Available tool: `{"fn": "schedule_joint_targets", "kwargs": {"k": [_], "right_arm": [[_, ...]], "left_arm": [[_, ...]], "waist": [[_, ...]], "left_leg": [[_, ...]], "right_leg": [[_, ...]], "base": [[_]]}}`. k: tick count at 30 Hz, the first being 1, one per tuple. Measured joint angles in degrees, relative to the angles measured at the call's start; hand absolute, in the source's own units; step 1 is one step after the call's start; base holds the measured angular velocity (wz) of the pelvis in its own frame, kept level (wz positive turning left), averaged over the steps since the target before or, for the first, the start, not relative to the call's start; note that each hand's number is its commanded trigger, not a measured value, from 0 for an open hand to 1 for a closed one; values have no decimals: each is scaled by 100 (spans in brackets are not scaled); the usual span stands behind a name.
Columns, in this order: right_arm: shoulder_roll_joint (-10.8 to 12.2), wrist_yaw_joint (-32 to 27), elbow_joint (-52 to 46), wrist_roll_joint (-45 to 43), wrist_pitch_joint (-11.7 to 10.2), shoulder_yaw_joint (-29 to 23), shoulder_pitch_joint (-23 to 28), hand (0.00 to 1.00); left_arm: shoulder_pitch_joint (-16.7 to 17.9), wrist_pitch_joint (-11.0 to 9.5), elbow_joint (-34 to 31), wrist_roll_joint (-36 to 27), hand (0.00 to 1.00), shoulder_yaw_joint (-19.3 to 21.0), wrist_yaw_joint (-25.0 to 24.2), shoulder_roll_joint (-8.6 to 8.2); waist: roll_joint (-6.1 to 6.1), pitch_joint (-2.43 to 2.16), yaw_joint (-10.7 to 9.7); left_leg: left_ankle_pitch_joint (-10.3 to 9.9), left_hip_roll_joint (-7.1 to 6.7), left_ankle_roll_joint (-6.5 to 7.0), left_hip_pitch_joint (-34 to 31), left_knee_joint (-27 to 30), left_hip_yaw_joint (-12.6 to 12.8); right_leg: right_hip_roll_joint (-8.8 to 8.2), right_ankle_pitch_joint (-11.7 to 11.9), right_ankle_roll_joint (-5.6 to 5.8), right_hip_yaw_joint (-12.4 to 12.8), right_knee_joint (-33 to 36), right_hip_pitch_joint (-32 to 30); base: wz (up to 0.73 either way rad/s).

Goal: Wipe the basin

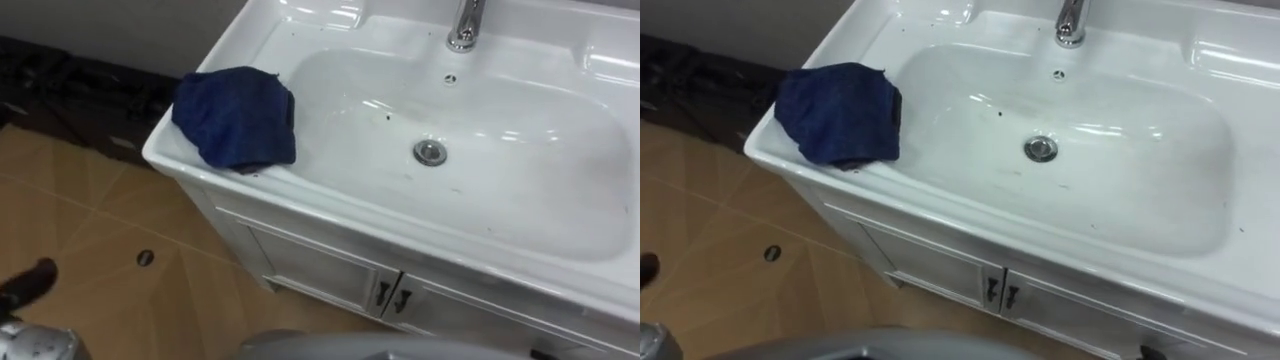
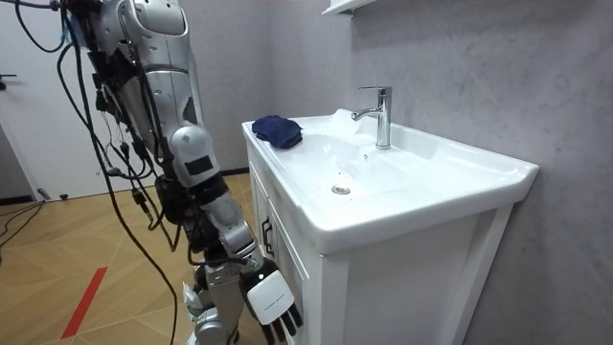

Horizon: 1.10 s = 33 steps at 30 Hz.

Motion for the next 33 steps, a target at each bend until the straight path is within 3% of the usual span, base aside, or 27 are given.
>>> {"fn": "schedule_joint_targets", "kwargs": {"k": [5, 7, 11, 16, 19, 25, 33], "right_arm": [[-67, 205, 7, -196, 0, -26, 22, 0], [-123, 309, 14, -311, 10, -4, 38, 0], [-141, 485, 71, -422, 245, -5, 39, 0], [-140, 680, 237, -521, 508, 15, -9, 0], [-132, 684, 234, -787, 597, 125, -27, 0], [-57, 678, 221, -946, 687, 273, -73, 0], [-45, 683, 210, -1087, 839, 269, -137, 0]], "left_arm": [[-8, 38, 957, 289, 0, -293, -445, -26], [-6, 153, 1204, 463, 0, -512, -683, -12], [-30, 453, 1719, 938, 0, -866, -1340, -31], [-111, 862, 2198, 948, 0, -933, -2167, -72], [-134, 1008, 2206, 1025, 0, -946, -2471, -127], [-180, 1197, 2206, 1106, 0, -1076, -2673, -210], [-507, 1362, 2205, 1572, 0, -1284, -2744, -210]], "waist": [[-8, 17, -40], [3, 18, -44], [-15, 17, -150], [-51, 16, -188], [-105, 14, -205], [-335, 40, -321], [-356, 50, -360]], "left_leg": [[-4, -6, 5, -45, 12, -3], [-5, -6, 6, -60, 12, 16], [-4, 5, 6, -43, 5, 27], [-7, 24, 9, -1, -41, 145], [-8, 34, 12, -13, -42, 190], [-9, 42, 11, -25, -39, 222], [-19, 43, 32, -108, -28, 208]], "right_leg": [[1, 12, 7, 1, -38, -21], [-2, 15, 11, -12, -65, -28], [-3, 15, 12, -20, -40, -21], [-9, 14, 13, 37, -44, -43], [-14, 15, 13, 69, -2, -97], [3, 15, 13, 148, -20, -108], [40, 106, 51, 149, -212, -111]], "base": [[0], [-2], [-1], [-13], [-9], [-2], [0]]}}
